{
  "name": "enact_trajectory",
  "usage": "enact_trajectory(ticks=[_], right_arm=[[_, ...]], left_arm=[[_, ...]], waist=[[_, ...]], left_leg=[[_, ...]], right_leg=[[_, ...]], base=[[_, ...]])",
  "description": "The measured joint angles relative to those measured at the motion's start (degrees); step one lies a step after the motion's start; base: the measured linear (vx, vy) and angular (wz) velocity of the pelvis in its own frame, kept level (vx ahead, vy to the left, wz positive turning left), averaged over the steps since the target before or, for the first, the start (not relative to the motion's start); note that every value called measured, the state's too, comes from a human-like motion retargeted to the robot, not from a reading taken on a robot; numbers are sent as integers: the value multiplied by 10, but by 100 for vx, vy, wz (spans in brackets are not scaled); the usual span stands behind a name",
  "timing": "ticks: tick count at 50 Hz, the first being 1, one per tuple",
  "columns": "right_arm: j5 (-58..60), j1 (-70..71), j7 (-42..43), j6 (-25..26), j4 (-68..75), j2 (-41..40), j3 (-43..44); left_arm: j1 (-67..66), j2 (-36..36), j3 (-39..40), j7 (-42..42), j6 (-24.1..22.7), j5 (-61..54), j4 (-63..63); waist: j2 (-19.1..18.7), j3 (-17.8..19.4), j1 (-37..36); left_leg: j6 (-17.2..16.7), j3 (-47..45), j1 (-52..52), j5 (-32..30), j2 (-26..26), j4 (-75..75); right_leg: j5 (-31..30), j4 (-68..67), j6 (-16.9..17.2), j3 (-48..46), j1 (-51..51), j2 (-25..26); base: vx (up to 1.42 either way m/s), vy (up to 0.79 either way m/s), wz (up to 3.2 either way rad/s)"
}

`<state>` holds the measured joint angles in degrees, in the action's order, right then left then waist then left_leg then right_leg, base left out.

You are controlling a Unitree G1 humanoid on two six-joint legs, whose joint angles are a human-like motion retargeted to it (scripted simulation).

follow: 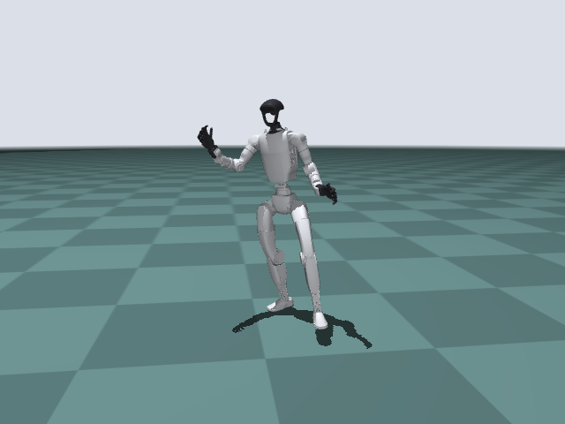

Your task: Kungfu

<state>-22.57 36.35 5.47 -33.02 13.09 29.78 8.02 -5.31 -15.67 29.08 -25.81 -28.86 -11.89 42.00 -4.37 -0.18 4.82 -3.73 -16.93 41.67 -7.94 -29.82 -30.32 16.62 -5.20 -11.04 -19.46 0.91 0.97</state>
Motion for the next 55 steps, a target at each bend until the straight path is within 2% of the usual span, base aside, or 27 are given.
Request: enact_trajectory(ticks=[2,5,6,7,8,10,11,12,13,17,19,20,23,24,25,28,32,35,38,40,43,46,47,49,50,52,55], right_arm=[[-19,19,-40,20,52,-29,-35],[-32,48,-66,30,120,-63,-81],[-30,54,-68,28,133,-72,-93],[-26,64,-71,26,148,-82,-106],[-19,78,-77,23,167,-94,-119],[4,111,-102,16,217,-130,-139],[15,127,-117,16,237,-158,-150],[21,142,-129,16,256,-181,-164],[18,158,-133,18,272,-198,-185],[0,206,-147,32,307,-233,-203],[7,213,-144,25,303,-247,-210],[13,218,-141,21,299,-250,-214],[32,236,-124,20,290,-251,-222],[34,240,-116,22,286,-251,-221],[34,244,-108,24,282,-252,-219],[27,239,-80,26,270,-238,-206],[23,217,-65,30,252,-223,-188],[38,178,-80,38,235,-213,-182],[102,115,-105,52,241,-209,-165],[179,59,-99,80,265,-216,-144],[300,-33,-46,142,351,-235,-119],[394,-114,-12,220,514,-237,-92],[426,-133,-4,264,588,-236,-83],[507,-149,-9,400,759,-232,-52],[549,-151,-28,479,843,-223,-36],[661,-252,-183,615,843,-188,-24],[744,-417,-359,669,843,-148,-57]], left_arm=[[2,-7,8,-24,-2,4,-23],[11,-20,16,-58,-6,11,-54],[14,-26,18,-65,-8,10,-65],[16,-31,20,-74,-10,10,-77],[17,-37,23,-84,-10,11,-91],[15,-50,33,-98,-6,16,-121],[17,-51,49,-92,0,13,-133],[21,-49,61,-87,4,10,-145],[29,-43,67,-84,5,4,-158],[72,-72,35,-111,8,-9,-208],[98,-86,30,-117,16,-5,-222],[116,-94,27,-117,20,-5,-228],[190,-113,-2,-109,22,-3,-224],[216,-118,-17,-108,23,-3,-218],[243,-123,-32,-106,24,-3,-211],[311,-110,-90,-100,23,1,-183],[353,-76,-145,-87,17,17,-153],[352,-38,-161,-79,15,32,-121],[328,21,-172,-46,16,42,-62],[313,67,-186,-16,18,48,13],[289,135,-236,79,63,31,177],[261,190,-324,269,143,-40,323],[250,203,-360,331,149,-80,351],[232,233,-432,387,126,-177,372],[224,256,-463,388,107,-218,378],[232,285,-517,374,99,-268,380],[284,233,-655,385,139,-284,253]], waist=[[-3,-4,5],[-7,-15,24],[-5,-24,27],[-1,-32,30],[6,-37,35],[11,-41,34],[-1,-48,41],[-3,-51,32],[18,-48,-9],[-3,-42,-30],[-1,-46,-42],[-1,-47,-43],[-17,-45,-13],[-23,-46,-8],[-29,-48,-7],[-25,-50,-5],[-13,-44,-1],[7,-40,15],[28,-20,50],[36,5,86],[39,38,131],[20,67,163],[15,78,172],[0,101,216],[-10,112,248],[-24,138,278],[-31,146,293]], left_leg=[[-2,-42,-29,-6,8,43],[19,-143,-93,-29,32,51],[-8,-153,-115,48,53,57],[-16,-172,-135,116,71,59],[15,-208,-152,167,79,52],[41,-149,-149,204,122,38],[40,-124,-119,214,117,8],[38,-122,-108,220,115,-8],[38,-165,-135,218,120,6],[48,-120,-173,246,165,27],[48,-106,-182,234,181,44],[46,-93,-188,229,190,54],[26,-22,-210,212,221,89],[13,-10,-211,207,213,93],[-2,-4,-208,203,197,92],[-26,9,-237,208,218,106],[-61,43,-268,212,233,112],[-62,67,-282,210,262,112],[-46,92,-310,209,298,124],[-30,120,-335,205,319,135],[30,161,-373,210,337,146],[57,203,-418,206,336,185],[58,200,-430,205,333,194],[49,196,-441,206,305,205],[44,207,-442,207,291,208],[43,228,-440,212,279,199],[50,266,-437,221,287,182]], right_leg=[[10,4,14,-16,21,2],[25,7,42,-44,51,5],[26,7,56,-53,56,0],[27,6,72,-64,63,-7],[25,4,89,-78,74,-19],[4,-2,113,-94,100,-29],[-19,-6,122,-102,100,-23],[-45,-14,131,-97,99,-33],[-75,-33,141,-64,94,-75],[-203,-70,146,-96,113,-76],[-251,-107,150,-65,109,-80],[-262,-128,161,-51,105,-77],[-198,-196,251,24,77,4],[-182,-213,260,26,64,34],[-167,-229,260,18,50,62],[-138,-291,251,-37,45,38],[-80,-320,198,-36,5,44],[-48,-266,171,28,-53,44],[-65,-143,105,68,-115,4],[-136,-55,74,65,-152,-33],[-252,36,80,55,-225,-64],[-214,72,115,22,-302,-60],[-200,69,109,31,-329,-55],[-208,44,61,24,-379,-60],[-215,27,47,1,-399,-76],[-238,-3,33,31,-429,-82],[-274,-32,30,71,-449,-81]], base=[[47,26,150],[61,30,194],[61,24,180],[69,29,166],[80,34,146],[85,34,108],[81,43,57],[80,60,-56],[71,63,-88],[62,45,86],[81,35,99],[66,32,154],[70,31,227],[57,0,216],[48,-5,199],[54,10,207],[49,0,173],[37,-2,140],[21,-4,134],[12,1,137],[10,-1,97],[12,3,30],[7,8,-22],[0,12,80],[0,13,162],[6,6,132],[19,-12,75]])
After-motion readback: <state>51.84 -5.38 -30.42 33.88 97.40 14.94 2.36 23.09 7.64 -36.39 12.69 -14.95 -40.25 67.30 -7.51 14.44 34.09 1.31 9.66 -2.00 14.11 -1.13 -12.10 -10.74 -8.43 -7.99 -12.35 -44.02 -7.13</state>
